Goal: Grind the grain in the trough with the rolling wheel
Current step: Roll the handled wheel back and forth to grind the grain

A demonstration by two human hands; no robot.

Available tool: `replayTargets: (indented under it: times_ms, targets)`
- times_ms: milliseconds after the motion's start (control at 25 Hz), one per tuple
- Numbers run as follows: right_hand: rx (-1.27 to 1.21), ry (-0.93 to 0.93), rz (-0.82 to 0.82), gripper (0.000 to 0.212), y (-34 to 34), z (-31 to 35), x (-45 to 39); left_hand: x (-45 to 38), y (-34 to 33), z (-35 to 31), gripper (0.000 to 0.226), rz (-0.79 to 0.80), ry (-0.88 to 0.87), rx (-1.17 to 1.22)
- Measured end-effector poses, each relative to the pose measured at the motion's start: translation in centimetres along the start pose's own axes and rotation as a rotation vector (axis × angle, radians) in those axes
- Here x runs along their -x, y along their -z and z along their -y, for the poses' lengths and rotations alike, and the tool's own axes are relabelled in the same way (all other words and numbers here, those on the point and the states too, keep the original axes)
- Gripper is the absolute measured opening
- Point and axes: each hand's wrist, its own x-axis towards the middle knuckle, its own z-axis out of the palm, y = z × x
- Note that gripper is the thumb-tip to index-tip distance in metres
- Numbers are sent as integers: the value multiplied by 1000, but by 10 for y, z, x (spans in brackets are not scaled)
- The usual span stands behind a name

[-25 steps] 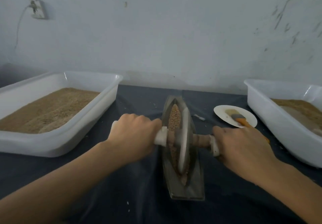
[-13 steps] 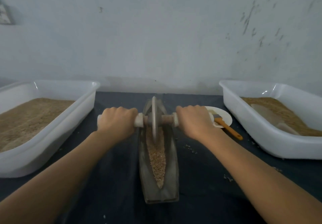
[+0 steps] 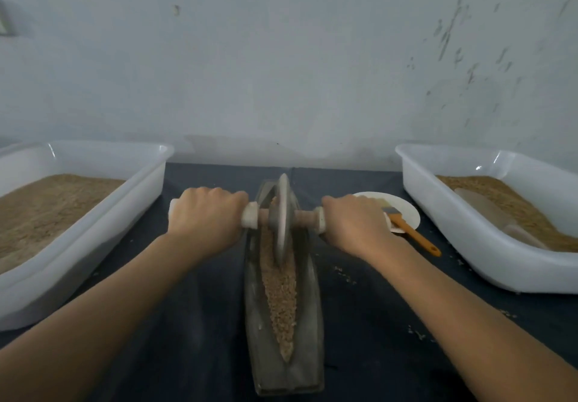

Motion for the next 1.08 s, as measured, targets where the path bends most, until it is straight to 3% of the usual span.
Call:
replayTargets:
  times_ms: [160,320,440,520,640,800,920,1080]
  targets:
    - [52,2,-71,24,0,1,-23,-13,-5,1,19,35,54,53]
    - [72,145,-79,29,18,6,34,39,10,1,20,60,2,119]
    - [72,262,-156,47,31,5,84,80,30,3,45,-98,-164,145]
    - [56,257,-89,53,37,1,91,82,37,7,52,-112,-191,164]
    - [30,147,43,33,26,3,64,60,21,5,38,-8,-132,78]
    - [99,64,-74,21,11,7,-2,9,-10,8,27,43,29,115]
    - [140,59,-113,21,13,8,-20,-4,-14,8,26,48,74,168]
    - [38,133,-31,30,17,11,33,36,-2,10,24,79,-4,209]
